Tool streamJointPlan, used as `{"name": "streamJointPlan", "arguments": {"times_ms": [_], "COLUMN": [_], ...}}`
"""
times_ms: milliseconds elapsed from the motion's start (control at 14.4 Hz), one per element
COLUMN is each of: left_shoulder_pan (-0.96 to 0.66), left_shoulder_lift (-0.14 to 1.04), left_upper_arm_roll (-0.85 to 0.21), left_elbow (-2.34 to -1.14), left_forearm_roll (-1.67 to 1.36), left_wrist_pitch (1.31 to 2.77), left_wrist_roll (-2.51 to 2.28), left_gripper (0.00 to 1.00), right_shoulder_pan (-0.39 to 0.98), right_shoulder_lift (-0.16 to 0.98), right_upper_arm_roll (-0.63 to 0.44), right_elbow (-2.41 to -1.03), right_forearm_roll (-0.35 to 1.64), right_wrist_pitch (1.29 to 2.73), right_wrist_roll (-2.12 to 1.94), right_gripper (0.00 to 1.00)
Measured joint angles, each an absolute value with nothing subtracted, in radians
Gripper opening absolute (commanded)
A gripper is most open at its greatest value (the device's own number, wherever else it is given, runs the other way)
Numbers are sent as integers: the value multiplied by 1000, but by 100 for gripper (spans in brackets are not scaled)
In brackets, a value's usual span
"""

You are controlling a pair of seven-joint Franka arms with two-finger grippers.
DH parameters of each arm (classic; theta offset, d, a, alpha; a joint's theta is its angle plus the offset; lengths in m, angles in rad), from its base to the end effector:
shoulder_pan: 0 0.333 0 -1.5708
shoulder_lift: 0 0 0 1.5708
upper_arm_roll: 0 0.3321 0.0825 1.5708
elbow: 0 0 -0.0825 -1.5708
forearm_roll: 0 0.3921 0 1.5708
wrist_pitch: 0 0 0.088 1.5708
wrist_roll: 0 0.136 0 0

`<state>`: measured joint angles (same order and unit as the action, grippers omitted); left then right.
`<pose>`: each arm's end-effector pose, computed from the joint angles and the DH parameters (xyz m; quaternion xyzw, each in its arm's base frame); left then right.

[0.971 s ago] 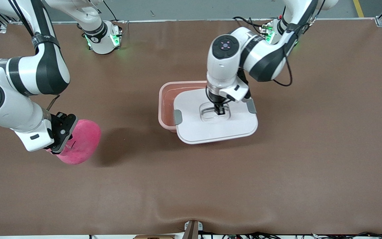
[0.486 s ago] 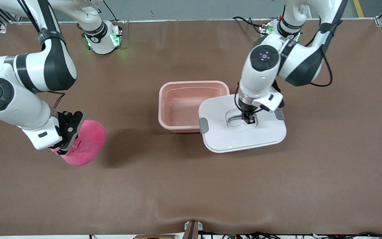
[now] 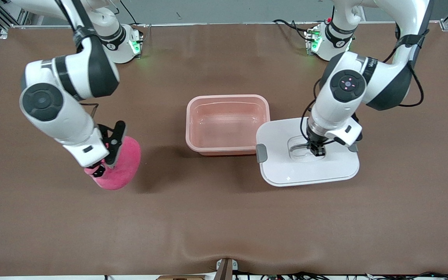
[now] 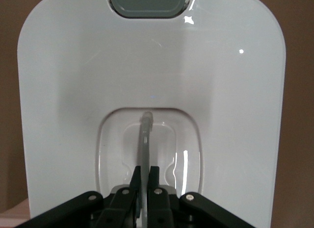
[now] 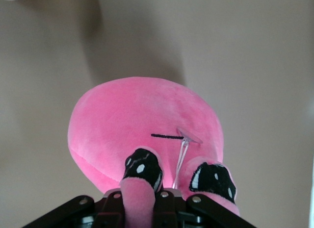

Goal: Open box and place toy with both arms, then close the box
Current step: 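Carry the pink toy over the open pink box with the right gripper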

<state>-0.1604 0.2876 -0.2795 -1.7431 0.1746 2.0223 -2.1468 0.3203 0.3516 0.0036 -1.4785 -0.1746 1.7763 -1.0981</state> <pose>0.5975 -0.2516 0.3979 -0.6810 -0.7312 -0.0386 0.0085 0.6444 0.1949 0.4567 0.7415 0.6651 -0.0566 0.0679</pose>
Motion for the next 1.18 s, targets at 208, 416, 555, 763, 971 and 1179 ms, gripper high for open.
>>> {"name": "streamJointPlan", "arguments": {"times_ms": [208,416,555,763,971,1179], "left_shoulder_pan": [-112,-71,-52,-20,27,59], "left_shoulder_lift": [287,287,285,271,258,248], "left_upper_arm_roll": [-280,-280,-280,-281,-281,-282], "left_elbow": [-1751,-1762,-1769,-1784,-1794,-1806], "left_forearm_roll": [175,175,175,175,165,151], "left_wrist_pitch": [2024,2024,2024,2024,2024,2027], "left_wrist_roll": [-2065,-1994,-1963,-1901,-1839,-1784], "left_gripper": [0,0,0,0,0,0], "right_shoulder_pan": [451,628,752,882,920,935], "right_shoulder_lift": [352,352,352,352,363,389], "right_upper_arm_roll": [6,8,8,7,6,6], "right_elbow": [-1476,-1475,-1473,-1473,-1472,-1459], "right_forearm_roll": [-277,-435,-531,-565,-566,-566], "right_wrist_pitch": [1764,1723,1651,1556,1549,1545], "right_wrist_roll": [-1113,-1092,-1031,-927,-914,-914], "right_gripper": [0,0,0,0,0,0]}}
